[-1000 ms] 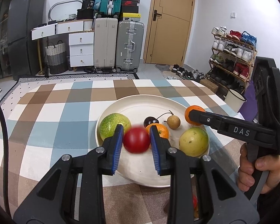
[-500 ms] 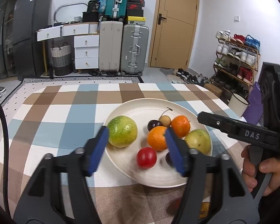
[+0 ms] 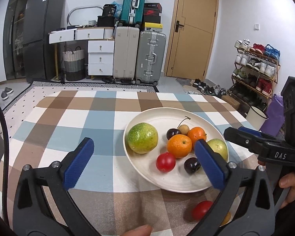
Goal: Organize fruits
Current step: 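Withdraw both open tools from the plate toward the last fruits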
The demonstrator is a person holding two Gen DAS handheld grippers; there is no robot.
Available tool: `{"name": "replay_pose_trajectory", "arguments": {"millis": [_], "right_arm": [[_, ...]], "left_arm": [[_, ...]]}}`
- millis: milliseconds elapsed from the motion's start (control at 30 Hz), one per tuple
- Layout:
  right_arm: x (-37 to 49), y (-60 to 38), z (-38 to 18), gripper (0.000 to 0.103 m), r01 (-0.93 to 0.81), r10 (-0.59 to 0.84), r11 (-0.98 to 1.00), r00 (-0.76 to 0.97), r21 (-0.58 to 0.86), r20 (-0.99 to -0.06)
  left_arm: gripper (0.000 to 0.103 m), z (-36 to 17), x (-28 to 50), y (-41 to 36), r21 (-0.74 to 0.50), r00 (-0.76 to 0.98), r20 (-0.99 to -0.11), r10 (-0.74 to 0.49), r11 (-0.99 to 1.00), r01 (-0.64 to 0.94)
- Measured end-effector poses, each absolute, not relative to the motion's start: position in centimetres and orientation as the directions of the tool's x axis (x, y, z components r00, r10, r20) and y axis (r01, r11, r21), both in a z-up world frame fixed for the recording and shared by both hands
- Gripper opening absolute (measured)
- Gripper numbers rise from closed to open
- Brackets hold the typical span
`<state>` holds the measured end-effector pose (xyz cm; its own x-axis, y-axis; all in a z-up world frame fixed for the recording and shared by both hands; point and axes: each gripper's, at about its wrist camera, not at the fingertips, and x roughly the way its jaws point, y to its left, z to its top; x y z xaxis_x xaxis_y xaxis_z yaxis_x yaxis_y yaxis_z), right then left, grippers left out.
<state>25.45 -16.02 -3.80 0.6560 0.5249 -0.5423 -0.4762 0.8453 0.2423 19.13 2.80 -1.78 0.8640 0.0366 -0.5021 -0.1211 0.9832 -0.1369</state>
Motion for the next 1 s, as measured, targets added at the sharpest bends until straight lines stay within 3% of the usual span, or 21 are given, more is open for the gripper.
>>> {"name": "replay_pose_trajectory", "arguments": {"millis": [433, 1000], "right_arm": [[22.5, -17.3, -3.5, 0.102, -0.514, 0.536, 0.833, 0.66, 0.203, -0.527], [18.9, -17.0, -3.7, 0.103, -0.581, 0.558, 0.795, 0.587, 0.175, -0.586]], "left_arm": [[0.102, -1.6, 16.8, 3.1, -0.108, 0.868, -0.492, 0.068, 0.984, -0.138], [0.102, -1.6, 13.3, 1.8, -0.057, 0.86, -0.509, 0.043, 0.995, -0.083]]}}
